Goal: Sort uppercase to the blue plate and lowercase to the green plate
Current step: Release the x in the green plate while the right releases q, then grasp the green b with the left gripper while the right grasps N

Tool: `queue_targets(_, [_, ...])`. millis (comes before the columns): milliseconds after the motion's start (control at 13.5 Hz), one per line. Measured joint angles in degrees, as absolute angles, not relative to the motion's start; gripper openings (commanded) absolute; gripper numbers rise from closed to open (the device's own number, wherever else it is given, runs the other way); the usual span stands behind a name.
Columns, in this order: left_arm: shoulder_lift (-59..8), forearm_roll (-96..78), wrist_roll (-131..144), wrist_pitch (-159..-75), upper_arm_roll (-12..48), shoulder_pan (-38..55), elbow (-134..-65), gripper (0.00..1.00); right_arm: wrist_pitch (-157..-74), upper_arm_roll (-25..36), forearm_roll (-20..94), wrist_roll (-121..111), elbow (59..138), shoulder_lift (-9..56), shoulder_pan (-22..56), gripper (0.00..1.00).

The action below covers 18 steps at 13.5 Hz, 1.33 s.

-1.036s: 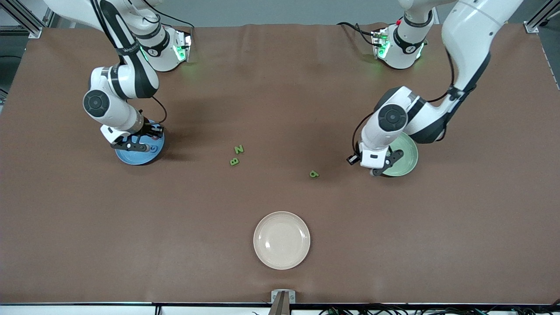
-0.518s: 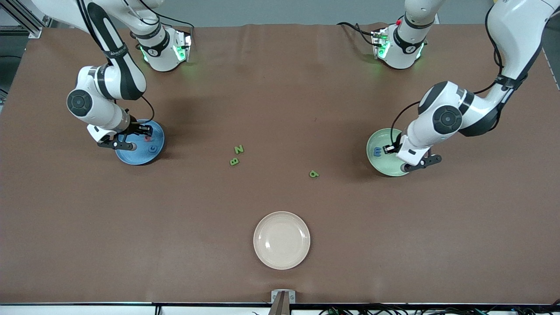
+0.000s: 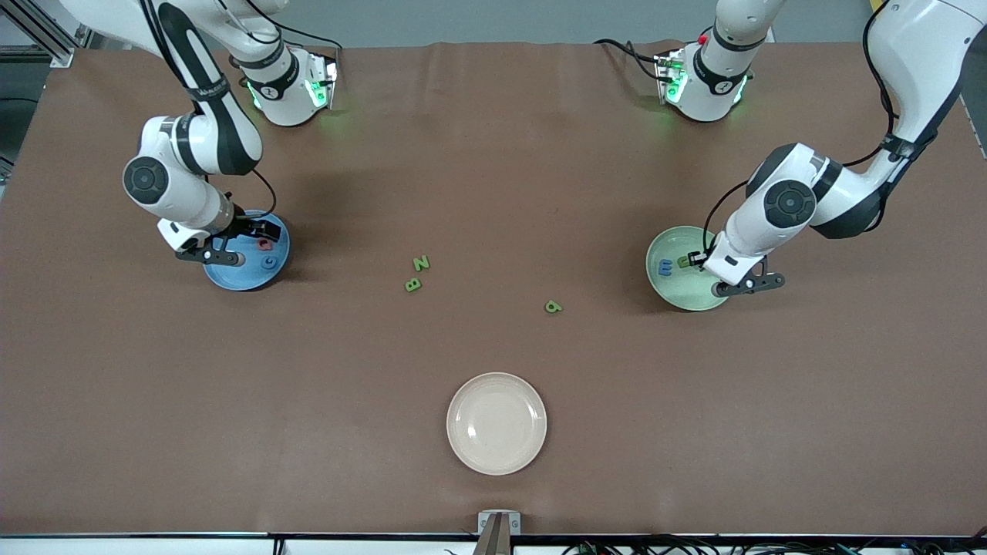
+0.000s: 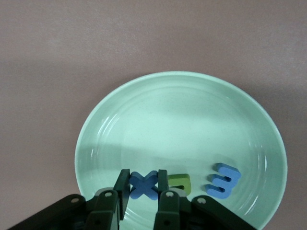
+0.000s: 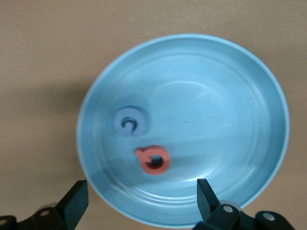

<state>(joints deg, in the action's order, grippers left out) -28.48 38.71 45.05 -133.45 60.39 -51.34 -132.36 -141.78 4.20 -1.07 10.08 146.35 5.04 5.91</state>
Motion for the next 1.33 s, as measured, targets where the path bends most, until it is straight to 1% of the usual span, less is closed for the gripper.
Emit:
queue_targets(74, [-28.8, 38.9, 45.0, -133.9, 60.4, -51.4, -132.6, 0.23, -141.9, 4.1, -1.1, 13.9, 145.9, 5.0, 8.5, 1.0])
queue_targets(148, [-29.1, 39.1, 45.0, -134.0, 60.4, -51.4, -132.7, 0.28, -142.0, 4.0, -1.1, 18.7, 145.2, 5.0, 11.8, 1.0])
queue_targets(222, [-29.2, 39.2, 45.0, -134.2, 60.4, -51.4, -132.8, 0.4, -142.0, 3.8, -1.1, 23.8, 144.3, 5.0, 15.5, 1.0])
queue_targets(370, [-29.3, 39.2, 45.0, -134.3, 60.4, -51.4, -132.9, 0.58, -142.0, 3.4, -1.0, 32.9, 142.1, 5.1, 22.5, 1.0])
queue_targets(518, [-29.3, 39.2, 45.0, -134.3, 60.4, -51.4, -132.9, 0.71, -142.0, 3.3, -1.0, 39.3, 139.7, 5.9, 27.7, 1.0])
queue_targets(592, [-29.3, 39.2, 45.0, -134.3, 60.4, -51.4, -132.9, 0.8, -142.0, 3.3, -1.0, 41.9, 138.2, 6.8, 29.6, 1.0])
queue_targets(814, [-29.3, 39.3, 45.0, -134.5, 60.5, -51.5, -132.9, 0.99, -142.0, 3.3, -0.7, 48.0, 133.5, 11.0, 33.9, 1.0])
queue_targets(1036, [-29.4, 39.3, 46.8, -135.0, 61.8, -50.9, -132.1, 0.99, -142.0, 3.3, -0.1, 51.4, 128.7, 15.9, 38.3, 1.0])
queue_targets(1332, [-29.7, 39.1, 57.5, -135.0, 62.6, -43.9, -128.4, 0.99, -142.1, 3.3, -0.1, 46.7, 124.0, 21.0, 42.8, 1.0])
